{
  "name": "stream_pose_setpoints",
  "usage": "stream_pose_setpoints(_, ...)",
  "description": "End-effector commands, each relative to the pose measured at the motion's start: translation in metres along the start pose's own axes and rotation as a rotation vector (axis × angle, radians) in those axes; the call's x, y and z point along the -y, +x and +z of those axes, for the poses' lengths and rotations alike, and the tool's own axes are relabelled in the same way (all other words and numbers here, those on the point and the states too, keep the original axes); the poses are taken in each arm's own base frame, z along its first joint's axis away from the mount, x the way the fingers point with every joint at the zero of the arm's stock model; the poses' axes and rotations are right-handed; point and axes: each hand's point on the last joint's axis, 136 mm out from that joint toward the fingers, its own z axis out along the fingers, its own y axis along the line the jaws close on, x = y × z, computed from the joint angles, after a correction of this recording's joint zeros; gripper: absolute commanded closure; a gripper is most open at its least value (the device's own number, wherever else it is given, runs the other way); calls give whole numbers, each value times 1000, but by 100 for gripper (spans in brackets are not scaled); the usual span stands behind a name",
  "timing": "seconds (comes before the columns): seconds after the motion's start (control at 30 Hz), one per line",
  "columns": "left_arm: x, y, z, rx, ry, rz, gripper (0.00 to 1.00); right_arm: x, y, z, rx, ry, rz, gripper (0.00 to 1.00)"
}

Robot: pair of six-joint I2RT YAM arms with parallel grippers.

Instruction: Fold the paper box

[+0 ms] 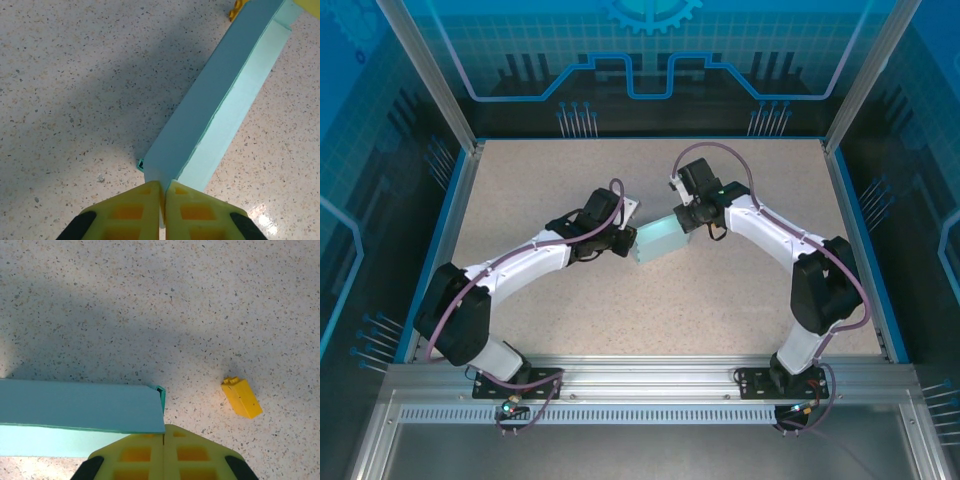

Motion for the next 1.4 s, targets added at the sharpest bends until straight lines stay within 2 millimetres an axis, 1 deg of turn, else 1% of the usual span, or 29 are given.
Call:
stream_pose_setpoints(0.0, 1, -4, 0, -9, -3, -61, 91, -7, 15, -6, -41, -4, -3, 95)
stream_pose_setpoints(0.13, 2, -5, 1, 4, 4, -140, 95, -8, 16, -7, -34, -3, 2, 95)
stream_pose_setpoints(0.2, 0, -6, 2, 6, -3, -189, 100, -9, 18, -6, -33, -3, 3, 95)
stream_pose_setpoints(0.47, 3, -13, 4, 63, 28, -399, 100, -14, 22, -4, -33, -12, 0, 95)
stream_pose_setpoints(0.67, 7, -14, 5, 92, 71, -510, 100, -17, 23, -3, -25, -18, -1, 95)
stream_pose_setpoints(1.0, 8, -7, 10, 98, 80, -602, 100, -20, 25, -1, -18, -22, -4, 95)
stream_pose_setpoints(1.07, 9, -5, 12, 98, 81, -611, 98, -19, 25, -1, -17, -22, -5, 95)
stream_pose_setpoints(1.13, 10, -5, 13, 101, 87, -620, 96, -20, 25, -1, -15, -24, -5, 95)
stream_pose_setpoints(1.37, 13, -8, 13, 112, 104, -644, 97, -20, 26, -1, -15, -27, -3, 95)
